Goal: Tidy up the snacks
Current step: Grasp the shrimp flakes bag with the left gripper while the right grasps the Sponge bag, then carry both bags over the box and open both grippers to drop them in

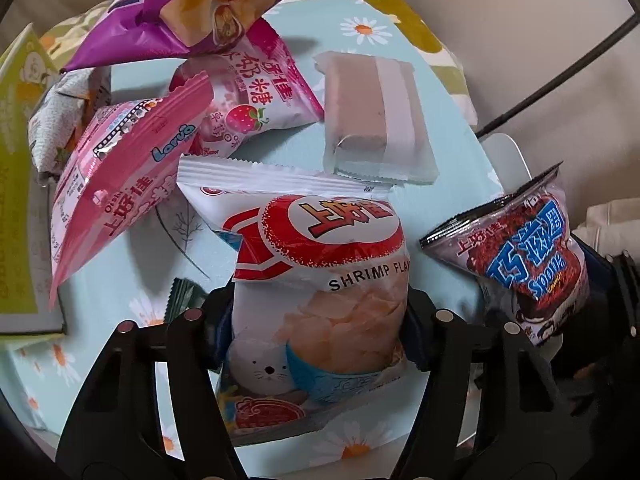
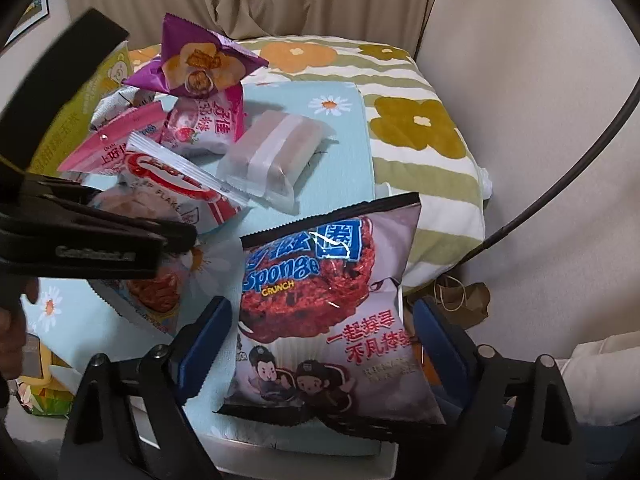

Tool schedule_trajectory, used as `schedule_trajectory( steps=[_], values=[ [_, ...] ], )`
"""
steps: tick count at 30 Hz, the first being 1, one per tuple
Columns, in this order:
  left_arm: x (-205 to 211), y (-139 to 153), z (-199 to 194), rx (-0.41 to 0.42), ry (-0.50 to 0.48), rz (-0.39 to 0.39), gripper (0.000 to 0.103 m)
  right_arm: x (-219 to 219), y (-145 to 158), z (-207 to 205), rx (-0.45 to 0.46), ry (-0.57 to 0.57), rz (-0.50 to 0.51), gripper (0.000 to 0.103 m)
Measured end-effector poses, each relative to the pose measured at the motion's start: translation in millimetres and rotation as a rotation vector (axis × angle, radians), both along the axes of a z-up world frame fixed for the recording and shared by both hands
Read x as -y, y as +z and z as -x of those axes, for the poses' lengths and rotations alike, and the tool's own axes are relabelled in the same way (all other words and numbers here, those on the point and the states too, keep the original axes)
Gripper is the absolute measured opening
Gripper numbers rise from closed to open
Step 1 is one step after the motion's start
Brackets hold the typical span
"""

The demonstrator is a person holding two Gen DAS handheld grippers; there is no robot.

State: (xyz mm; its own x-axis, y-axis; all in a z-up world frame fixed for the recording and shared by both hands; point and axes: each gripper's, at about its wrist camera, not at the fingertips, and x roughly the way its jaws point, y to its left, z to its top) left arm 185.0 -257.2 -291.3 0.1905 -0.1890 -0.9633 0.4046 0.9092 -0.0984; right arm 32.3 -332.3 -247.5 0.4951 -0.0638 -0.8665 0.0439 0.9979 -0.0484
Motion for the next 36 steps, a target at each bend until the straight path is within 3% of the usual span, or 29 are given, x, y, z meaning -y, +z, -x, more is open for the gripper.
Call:
schedule_trajectory(
  steps=[10, 14, 23, 28, 36],
  values=[
    [-16, 16, 10, 0.025, -0.003, 0.011, 0.058, -4, -3, -6, 0.021, -0.012, 0.030, 0.068],
    [-22, 23, 15, 0.042, 0.005, 0.019, 0.058, -13, -3, -4, 0.028, 0.021, 0.072, 0.066],
    [-30, 39, 25, 0.076, 0.038, 0.038, 0.057, -12, -1, -5, 0.026, 0.052, 0.028, 0.057],
    [-35, 62, 33, 0.121, 0.068, 0.064, 0.057, -9, 19, 0, 0.062, 0.060, -0.003, 0.057],
    [-50, 123, 50, 0.244, 0.125, 0.128, 0.057, -17, 66, -3, 0.142, 0.112, -0.042, 0.057]
  ],
)
